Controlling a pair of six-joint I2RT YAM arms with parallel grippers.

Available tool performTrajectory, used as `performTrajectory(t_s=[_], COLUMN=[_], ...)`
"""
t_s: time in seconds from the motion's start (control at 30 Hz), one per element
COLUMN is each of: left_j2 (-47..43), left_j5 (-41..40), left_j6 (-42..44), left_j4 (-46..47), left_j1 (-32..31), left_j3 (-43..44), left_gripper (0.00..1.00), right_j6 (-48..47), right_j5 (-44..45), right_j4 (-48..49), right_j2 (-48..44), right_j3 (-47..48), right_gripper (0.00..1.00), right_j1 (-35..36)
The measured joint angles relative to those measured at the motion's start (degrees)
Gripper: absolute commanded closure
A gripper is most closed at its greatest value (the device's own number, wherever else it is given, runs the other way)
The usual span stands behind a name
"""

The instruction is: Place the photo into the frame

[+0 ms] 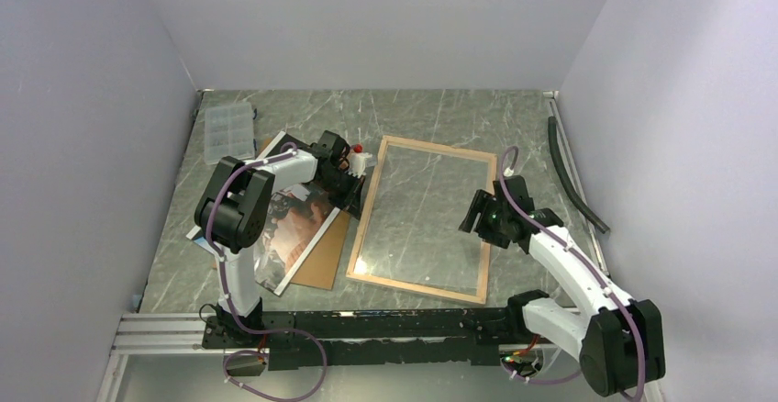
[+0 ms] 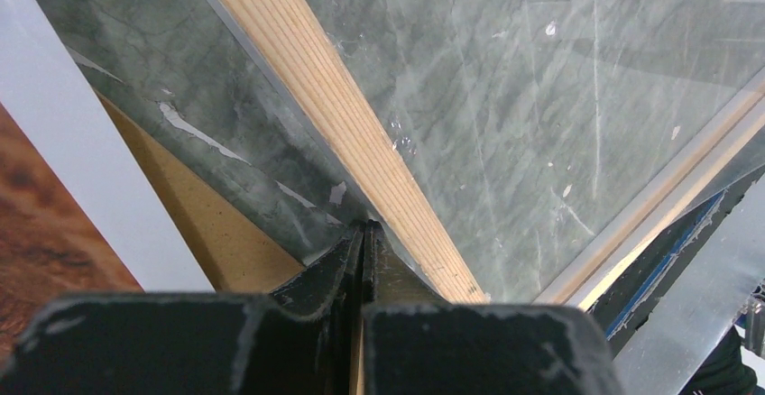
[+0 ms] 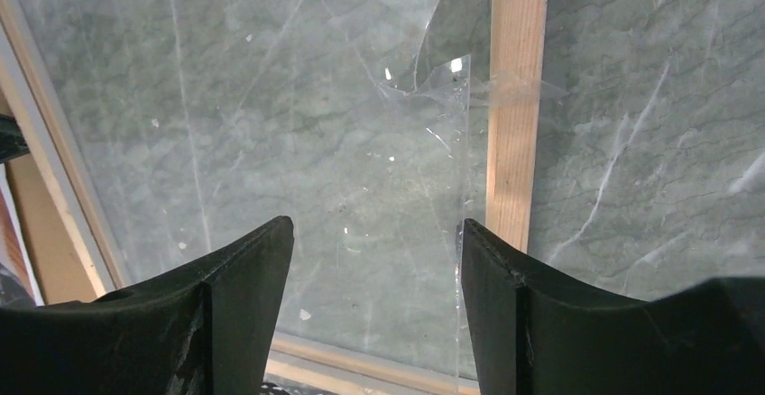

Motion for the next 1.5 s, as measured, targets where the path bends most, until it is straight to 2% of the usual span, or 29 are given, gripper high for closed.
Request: performTrajectory(t_s=[0.37,0.6,0.8,1.0,1.17,1.5], left_j2=[0.0,0.0,-0.02,-1.09,-3.67,-8.94], left_j5=[0.13,0.37,0.42,0.92,1.95,3.87], left_j6=[0.0,0.02,0.02,0.0,-0.02,2.01], left_j4=[0.0,-0.22,-0.85,-2.64,-6.27,-14.34], left_j1=[0.0,0.15,0.7,1.81,3.48,12.41], left_j3=[0.0,0.0,0.0,0.11,2.6,9.57], left_gripper=[0.94,0.94,0.93,0.88,0.79,0.7], right_j6=[-1.51,-2.64,-2.97,-2.93,-2.56,-2.67], right_j5=[1.36,3.87,5.57,6.54,7.48,10.47], right_j4=[1.01,1.07,1.05,1.07,1.88,7.61], right_j2=[4.31,4.48,4.46,3.67,4.35,14.29], right_j3=[0.44,2.14,3.93,4.44,4.48,7.63], right_gripper=[0.26,0.21,0.21,0.21,0.22,0.26], right_j1=[0.0,0.0,0.0,0.0,0.0,0.0])
